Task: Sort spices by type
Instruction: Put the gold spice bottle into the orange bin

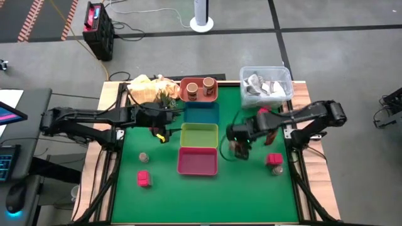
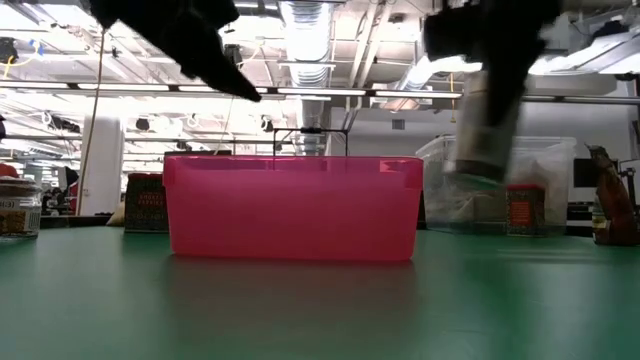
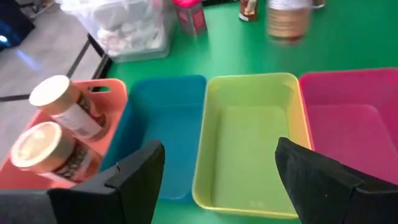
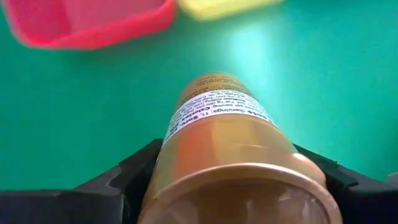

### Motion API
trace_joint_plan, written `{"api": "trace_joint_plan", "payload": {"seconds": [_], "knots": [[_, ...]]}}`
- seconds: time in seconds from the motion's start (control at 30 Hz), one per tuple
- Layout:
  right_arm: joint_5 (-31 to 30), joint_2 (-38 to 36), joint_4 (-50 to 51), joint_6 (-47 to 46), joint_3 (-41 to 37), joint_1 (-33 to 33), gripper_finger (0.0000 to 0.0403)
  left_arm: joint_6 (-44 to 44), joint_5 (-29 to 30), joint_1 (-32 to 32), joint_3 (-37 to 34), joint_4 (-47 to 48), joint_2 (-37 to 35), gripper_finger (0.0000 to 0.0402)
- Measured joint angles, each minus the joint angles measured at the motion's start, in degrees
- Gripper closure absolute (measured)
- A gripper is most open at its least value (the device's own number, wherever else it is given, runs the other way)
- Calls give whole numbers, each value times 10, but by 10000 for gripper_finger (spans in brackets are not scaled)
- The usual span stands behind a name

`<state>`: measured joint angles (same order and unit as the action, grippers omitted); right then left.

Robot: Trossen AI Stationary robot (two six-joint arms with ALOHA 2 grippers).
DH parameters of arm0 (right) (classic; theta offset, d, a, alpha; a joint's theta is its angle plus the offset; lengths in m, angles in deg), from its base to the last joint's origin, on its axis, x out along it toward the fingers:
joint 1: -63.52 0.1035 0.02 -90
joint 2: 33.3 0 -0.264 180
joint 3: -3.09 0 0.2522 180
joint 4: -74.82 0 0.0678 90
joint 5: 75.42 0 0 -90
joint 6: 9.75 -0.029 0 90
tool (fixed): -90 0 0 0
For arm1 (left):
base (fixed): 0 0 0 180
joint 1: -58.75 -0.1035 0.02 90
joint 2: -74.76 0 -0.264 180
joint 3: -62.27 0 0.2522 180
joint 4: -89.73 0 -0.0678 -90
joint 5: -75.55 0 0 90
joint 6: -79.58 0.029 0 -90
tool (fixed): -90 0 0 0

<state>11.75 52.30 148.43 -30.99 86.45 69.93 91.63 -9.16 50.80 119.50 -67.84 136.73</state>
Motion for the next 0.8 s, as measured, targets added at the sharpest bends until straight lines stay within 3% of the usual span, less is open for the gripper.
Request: {"api": "trace_joint_plan", "payload": {"seconds": [0.23, 0.43, 0.53, 0.8], "knots": [[-123, 72, 10, 250, 98, -73, 99, -4, -11, -2, -20, -20, -11, 111], [-232, 130, 9, 467, 189, -115, 99, -33, -110, -28, -64, -104, -18, 111], [-234, 151, -15, 540, 225, -143, 99, -61, -146, -39, -105, -179, -12, 111], [-149, 253, -28, 547, 340, -243, 99, -76, -99, -57, -116, -183, -23, 111]]}}
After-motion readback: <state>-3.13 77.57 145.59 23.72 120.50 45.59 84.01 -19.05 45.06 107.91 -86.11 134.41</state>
